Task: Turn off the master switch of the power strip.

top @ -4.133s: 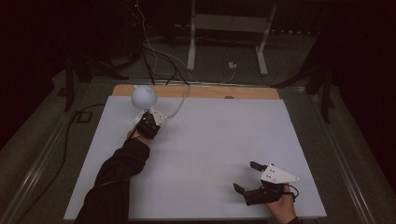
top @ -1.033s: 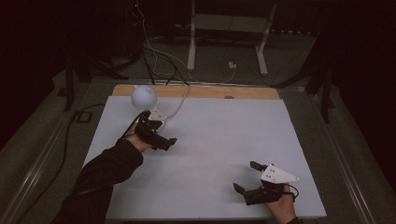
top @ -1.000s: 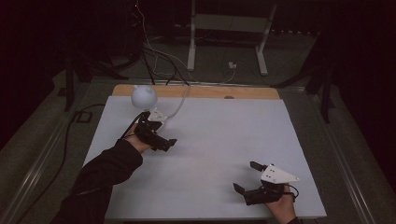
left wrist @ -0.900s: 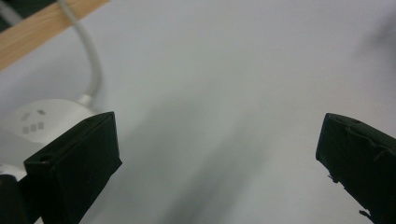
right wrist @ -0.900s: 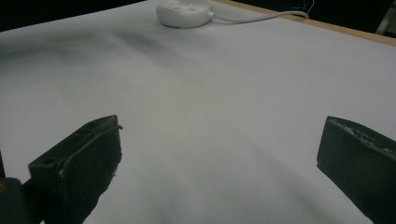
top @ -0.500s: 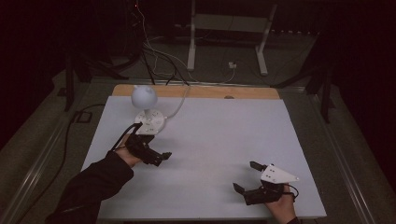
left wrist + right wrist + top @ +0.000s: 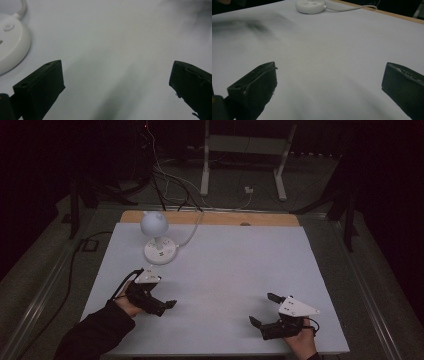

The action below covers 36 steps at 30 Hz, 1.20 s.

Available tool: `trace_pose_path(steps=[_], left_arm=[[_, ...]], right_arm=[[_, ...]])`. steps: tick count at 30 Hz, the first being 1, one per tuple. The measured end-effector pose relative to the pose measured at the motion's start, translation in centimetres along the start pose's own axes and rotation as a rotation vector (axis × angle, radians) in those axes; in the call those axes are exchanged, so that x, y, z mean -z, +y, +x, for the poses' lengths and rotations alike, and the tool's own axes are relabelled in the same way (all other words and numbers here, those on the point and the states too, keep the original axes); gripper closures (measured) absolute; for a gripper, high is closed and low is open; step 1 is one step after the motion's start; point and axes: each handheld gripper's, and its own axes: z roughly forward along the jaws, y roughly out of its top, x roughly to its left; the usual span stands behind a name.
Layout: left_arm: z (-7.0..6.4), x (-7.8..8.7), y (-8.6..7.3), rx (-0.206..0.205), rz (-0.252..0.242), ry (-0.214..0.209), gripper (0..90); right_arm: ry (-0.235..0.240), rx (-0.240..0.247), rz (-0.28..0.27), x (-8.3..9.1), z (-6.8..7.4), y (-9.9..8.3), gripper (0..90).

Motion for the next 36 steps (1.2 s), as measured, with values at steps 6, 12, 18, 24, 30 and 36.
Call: trace_pose_path(steps=[6,12,18,24,30,36], left_arm=[[-0.6,0.4,-1.8,0.010,-0.006,-0.001,0.2],[-0.8,0.9,-3.6,0.027,-0.006,0.008,0.2],[-1.0,1.5,-5.0,0.053,-0.019,0.029,0.2],[-1.3,2.1,-6.3,0.062,-0.026,0.038,0.2],[-1.4,2.4,-7.8,0.064,-0.028,0.052,0.3],[-0.9,2.2,-8.4,0.061,-0.052,0.096,0.3]], right_arm=[[0.000,-0.001,0.003,0.0,0.1,0.0,0.0],[0.000,-0.002,0.004,0.0,0.1,0.0,0.0],[0.001,0.001,0.007,-0.1,0.1,0.0,0.0],[0.002,0.000,0.009,-0.1,0.0,-0.1,0.0],[0.003,0.004,0.010,-0.1,0.0,-0.1,0.0],[0.008,0.003,0.012,-0.1,0.0,-0.1,0.0]])
